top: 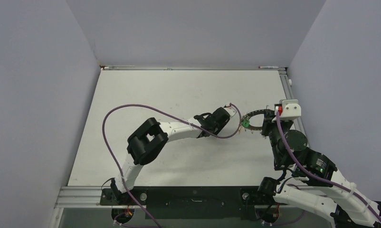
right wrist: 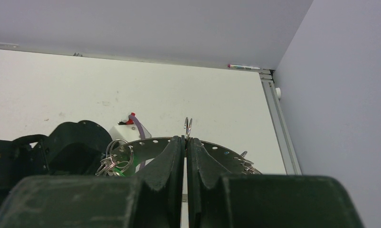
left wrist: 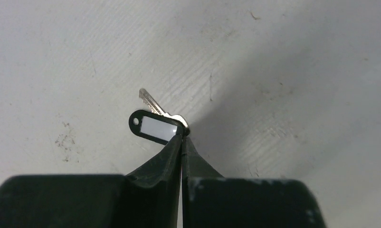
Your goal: Put the keys on the keyring
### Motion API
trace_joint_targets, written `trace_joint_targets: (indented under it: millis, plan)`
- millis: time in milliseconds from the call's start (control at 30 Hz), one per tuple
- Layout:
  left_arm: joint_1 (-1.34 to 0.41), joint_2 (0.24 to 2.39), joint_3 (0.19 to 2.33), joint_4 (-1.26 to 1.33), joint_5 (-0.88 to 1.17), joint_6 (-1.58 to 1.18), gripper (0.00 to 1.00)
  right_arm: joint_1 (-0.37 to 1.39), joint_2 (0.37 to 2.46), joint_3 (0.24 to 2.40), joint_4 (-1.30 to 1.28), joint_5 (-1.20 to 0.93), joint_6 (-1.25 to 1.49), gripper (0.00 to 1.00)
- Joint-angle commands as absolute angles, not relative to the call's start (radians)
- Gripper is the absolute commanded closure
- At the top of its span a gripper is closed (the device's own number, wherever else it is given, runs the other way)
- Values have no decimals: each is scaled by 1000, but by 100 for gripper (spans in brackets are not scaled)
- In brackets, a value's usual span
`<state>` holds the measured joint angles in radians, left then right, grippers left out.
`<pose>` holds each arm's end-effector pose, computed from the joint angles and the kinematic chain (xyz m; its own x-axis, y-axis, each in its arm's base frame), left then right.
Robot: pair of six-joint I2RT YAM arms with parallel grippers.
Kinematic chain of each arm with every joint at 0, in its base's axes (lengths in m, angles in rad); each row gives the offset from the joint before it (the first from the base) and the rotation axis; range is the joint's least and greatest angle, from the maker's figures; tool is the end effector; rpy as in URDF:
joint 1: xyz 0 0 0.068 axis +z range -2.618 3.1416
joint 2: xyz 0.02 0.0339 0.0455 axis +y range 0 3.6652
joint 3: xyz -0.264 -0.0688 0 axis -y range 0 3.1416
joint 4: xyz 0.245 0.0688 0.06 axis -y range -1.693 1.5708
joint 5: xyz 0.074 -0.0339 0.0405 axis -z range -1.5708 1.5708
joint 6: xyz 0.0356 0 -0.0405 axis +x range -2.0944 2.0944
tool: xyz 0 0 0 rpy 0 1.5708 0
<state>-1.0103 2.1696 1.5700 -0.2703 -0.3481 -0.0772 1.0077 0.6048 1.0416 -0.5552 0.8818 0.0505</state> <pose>0.2624 -0.3952 0.1607 -0.4575 0.5925 -0.6631 0.6459 0.7339 0.2102 0.0742 0.0660 0.4102 -0.0695 -0.0499 -0.9963 -0.1251 0.9913 -0.0409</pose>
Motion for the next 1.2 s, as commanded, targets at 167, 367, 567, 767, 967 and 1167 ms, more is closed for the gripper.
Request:
trace_joint_targets:
  millis: [167, 367, 567, 767, 967, 1167]
  plan:
    - [-925, 1915, 1418, -190, -33, -230, 100, 1011, 600, 1073, -532, 888, 58, 95]
    - [-902, 1808, 1329, -129, 60, -263, 100, 1012, 603, 1069, -528, 881, 58, 95]
    - [-897, 1748, 1285, -153, -6, -193, 86, 1012, 607, 1059, -518, 871, 60, 95]
    - [-953, 1822, 1324, -257, -182, -112, 53, 1012, 607, 1047, -519, 864, 69, 95]
    - [-956, 1924, 1353, -241, -121, -12, 54, 1011, 612, 1047, -519, 856, 71, 95]
    - [-946, 1978, 1382, -236, -25, 99, 56, 1012, 614, 1052, -528, 853, 73, 95]
